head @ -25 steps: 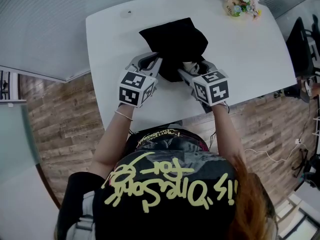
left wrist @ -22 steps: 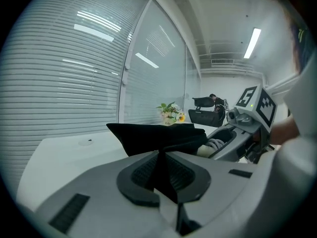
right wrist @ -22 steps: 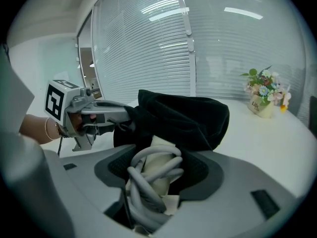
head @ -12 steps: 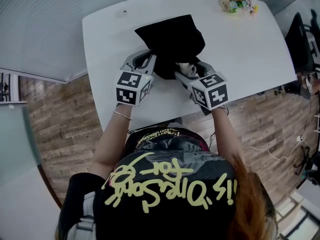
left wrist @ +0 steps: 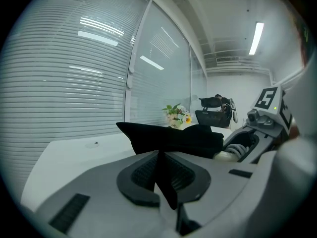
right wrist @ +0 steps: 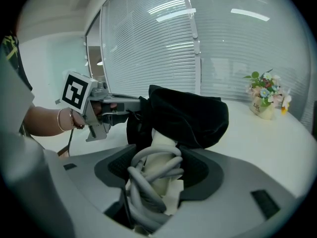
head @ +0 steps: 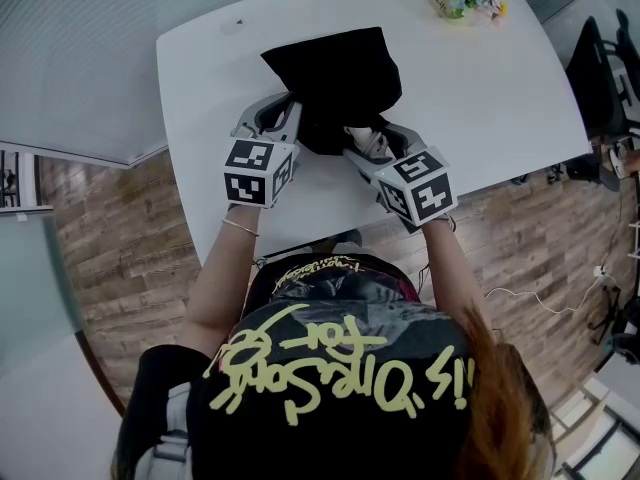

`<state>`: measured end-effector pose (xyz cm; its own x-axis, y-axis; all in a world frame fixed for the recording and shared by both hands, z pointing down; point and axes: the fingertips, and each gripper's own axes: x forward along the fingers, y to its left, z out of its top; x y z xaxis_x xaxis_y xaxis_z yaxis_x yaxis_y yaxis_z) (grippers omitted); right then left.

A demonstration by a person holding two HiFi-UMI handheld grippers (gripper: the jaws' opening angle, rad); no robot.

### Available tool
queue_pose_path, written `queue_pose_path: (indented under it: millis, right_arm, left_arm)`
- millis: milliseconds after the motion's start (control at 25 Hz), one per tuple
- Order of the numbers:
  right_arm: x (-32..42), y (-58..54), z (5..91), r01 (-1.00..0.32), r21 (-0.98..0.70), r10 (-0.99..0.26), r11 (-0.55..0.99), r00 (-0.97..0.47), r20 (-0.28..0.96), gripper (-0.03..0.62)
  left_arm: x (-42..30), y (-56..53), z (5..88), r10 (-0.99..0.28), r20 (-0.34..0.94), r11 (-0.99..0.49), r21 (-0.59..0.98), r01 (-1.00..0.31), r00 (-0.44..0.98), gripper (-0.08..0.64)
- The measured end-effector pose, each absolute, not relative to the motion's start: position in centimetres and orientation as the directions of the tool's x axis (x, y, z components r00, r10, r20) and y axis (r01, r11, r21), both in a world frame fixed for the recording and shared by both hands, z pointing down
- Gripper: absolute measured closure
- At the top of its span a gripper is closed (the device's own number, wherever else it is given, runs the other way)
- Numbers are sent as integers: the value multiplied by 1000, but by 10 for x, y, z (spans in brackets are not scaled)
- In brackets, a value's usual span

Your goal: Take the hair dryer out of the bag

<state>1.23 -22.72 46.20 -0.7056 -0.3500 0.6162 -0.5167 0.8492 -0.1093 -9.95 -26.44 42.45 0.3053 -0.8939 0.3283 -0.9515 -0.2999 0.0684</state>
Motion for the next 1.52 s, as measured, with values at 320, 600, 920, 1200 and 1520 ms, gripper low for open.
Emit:
queue_pose_path:
  millis: [320, 600, 920, 1200, 1520]
  right_arm:
    - [21, -220, 461, -493, -98, -338, 865, -715, 612, 319]
    - [31, -217, 462, -470, -108, -317, 876, -730, 605, 319]
    - [38, -208, 463, -443, -108, -294, 890, -737, 608, 319]
    - [46, -202, 468, -414, -110, -267, 904, -746, 611, 319]
    - [56, -198, 470, -409, -142, -251, 902, -761, 598, 319]
  left_arm:
    - [-99, -263, 419, -905, 320, -279, 52, -959, 280, 541]
    - [-93, -265, 418, -905, 321, -279, 44, -959, 278, 534]
    - [-91, -261, 417, -904, 329, -275, 42, -960, 273, 528]
    - [-93, -265, 417, -915, 318, -237, 76, -969, 249, 543]
    - [-88, -264, 425, -912, 332, -234, 64, -970, 241, 543]
